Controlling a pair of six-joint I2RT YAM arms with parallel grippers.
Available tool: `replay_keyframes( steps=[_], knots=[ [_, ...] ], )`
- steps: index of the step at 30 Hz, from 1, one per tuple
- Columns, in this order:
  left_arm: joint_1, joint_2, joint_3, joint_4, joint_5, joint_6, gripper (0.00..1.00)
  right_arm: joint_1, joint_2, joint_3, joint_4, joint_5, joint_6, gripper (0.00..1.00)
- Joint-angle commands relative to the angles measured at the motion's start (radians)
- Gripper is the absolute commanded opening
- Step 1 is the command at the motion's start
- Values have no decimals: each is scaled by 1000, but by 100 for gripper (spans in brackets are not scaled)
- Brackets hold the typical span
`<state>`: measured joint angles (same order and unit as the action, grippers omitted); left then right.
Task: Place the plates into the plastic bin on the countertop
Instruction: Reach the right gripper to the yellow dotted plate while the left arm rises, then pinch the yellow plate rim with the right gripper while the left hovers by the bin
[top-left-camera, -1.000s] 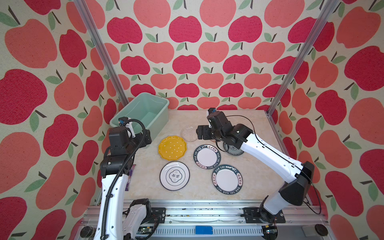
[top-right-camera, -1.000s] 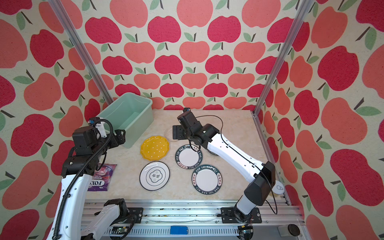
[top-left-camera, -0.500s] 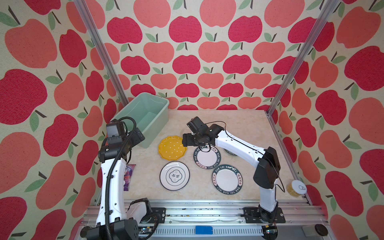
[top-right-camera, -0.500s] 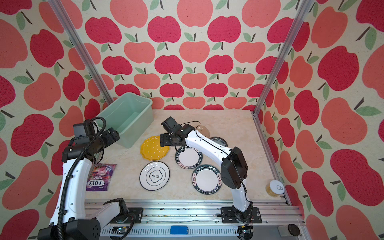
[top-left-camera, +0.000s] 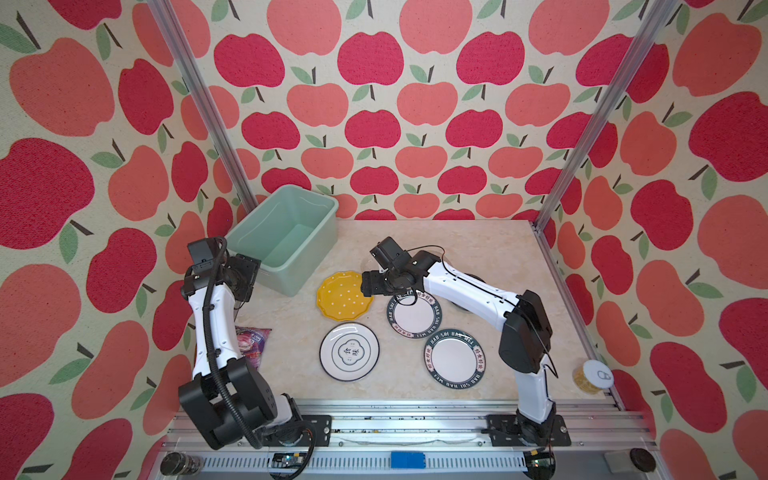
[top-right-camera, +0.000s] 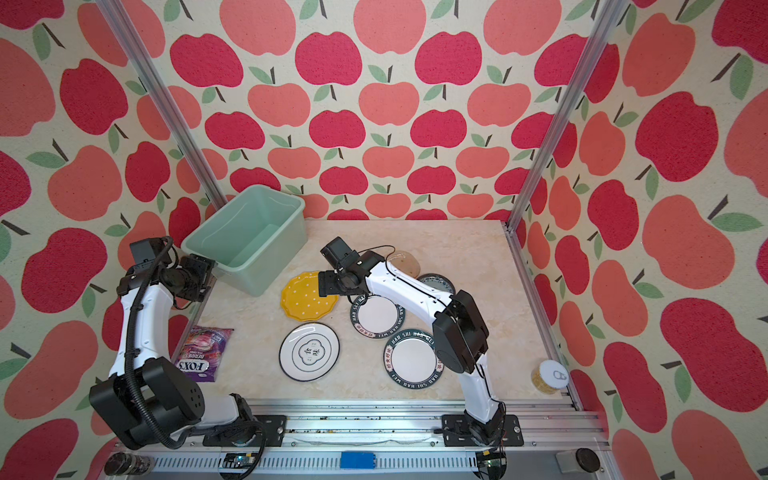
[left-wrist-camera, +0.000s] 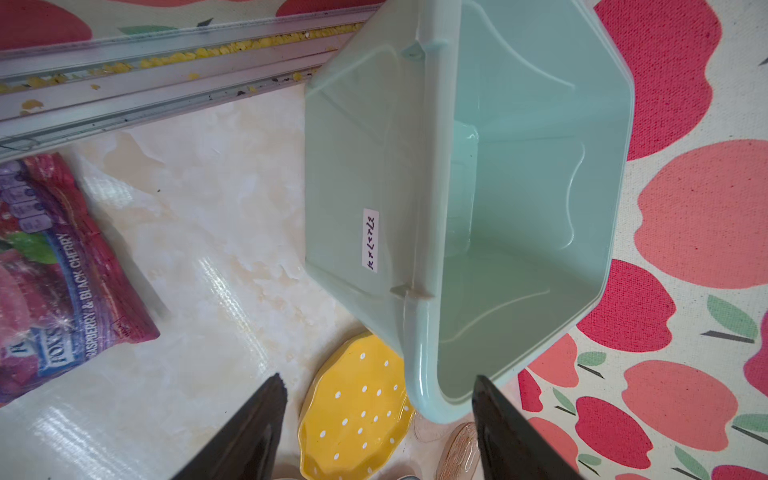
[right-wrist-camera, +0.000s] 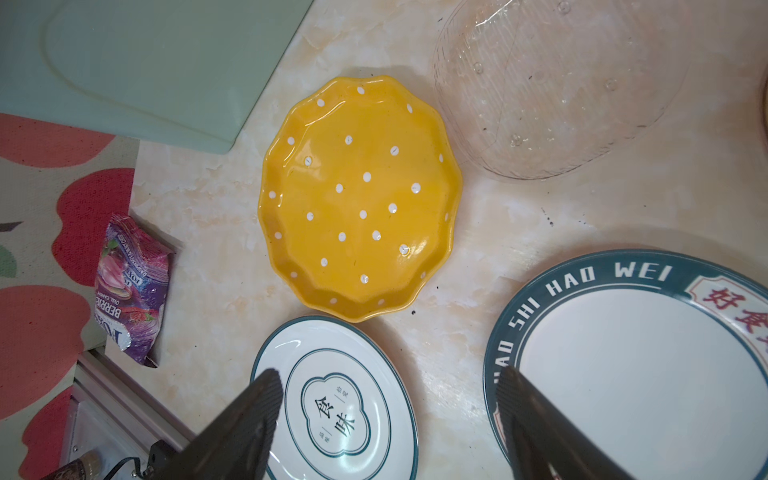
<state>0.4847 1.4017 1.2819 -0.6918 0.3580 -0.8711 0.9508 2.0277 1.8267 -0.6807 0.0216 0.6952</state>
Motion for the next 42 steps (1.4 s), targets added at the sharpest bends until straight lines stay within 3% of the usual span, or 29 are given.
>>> replay_keyframes(
  steps=[1,14,19,33,42],
  knots=[
    [14,44,89,-15,18,-35,70,-7,28,-14,30,-16,-40,85],
    [13,228,252,-92,-54,21,59,-46,85,-37,71,-22,4,84],
    [-3,267,312,-102,-56,35,59,-59,176,22,73,-74,44,75],
    [-85,125,277,-111,-80,141,69,-90,276,21,179,-157,155,57],
    [-245,56,277,-173,-47,289,70,-90,333,61,176,-170,158,47]
  ],
)
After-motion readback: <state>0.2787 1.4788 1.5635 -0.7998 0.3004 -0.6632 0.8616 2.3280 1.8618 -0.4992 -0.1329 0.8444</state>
